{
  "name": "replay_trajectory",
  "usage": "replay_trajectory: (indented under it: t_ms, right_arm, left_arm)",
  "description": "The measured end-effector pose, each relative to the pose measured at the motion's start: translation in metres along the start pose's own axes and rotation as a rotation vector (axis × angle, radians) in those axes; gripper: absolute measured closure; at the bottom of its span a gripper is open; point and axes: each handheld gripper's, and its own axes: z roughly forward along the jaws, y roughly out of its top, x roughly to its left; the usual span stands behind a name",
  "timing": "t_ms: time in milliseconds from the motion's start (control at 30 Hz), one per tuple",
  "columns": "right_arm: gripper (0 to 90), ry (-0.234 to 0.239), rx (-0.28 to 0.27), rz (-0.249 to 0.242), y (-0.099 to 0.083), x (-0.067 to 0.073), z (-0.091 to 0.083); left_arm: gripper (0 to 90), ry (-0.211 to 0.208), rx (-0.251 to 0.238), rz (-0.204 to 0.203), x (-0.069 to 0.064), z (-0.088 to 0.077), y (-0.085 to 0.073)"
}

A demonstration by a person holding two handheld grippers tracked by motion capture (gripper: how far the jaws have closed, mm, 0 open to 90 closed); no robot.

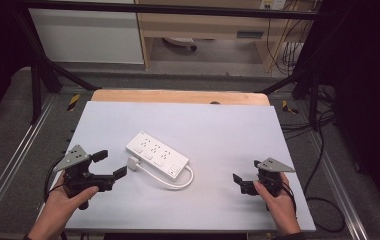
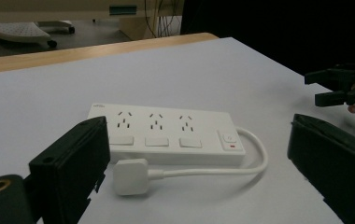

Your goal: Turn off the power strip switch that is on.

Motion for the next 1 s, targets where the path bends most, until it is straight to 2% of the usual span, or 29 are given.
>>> replay_trajectory:
  t_ms: [633, 1000]
  right_arm:
    - [3.2, -0.002, -0.006, 0.001, 0.0, 0.0, -0.001]
    - [3.2, 0.001, -0.01, 0.005, 0.001, 0.0, -0.002]
  left_arm:
    - [6.3, -0.017, 0.011, 0.022, -0.008, 0.021, 0.017]
    - [6.3, -0.014, 0.018, 0.036, -0.011, 0.032, 0.025]
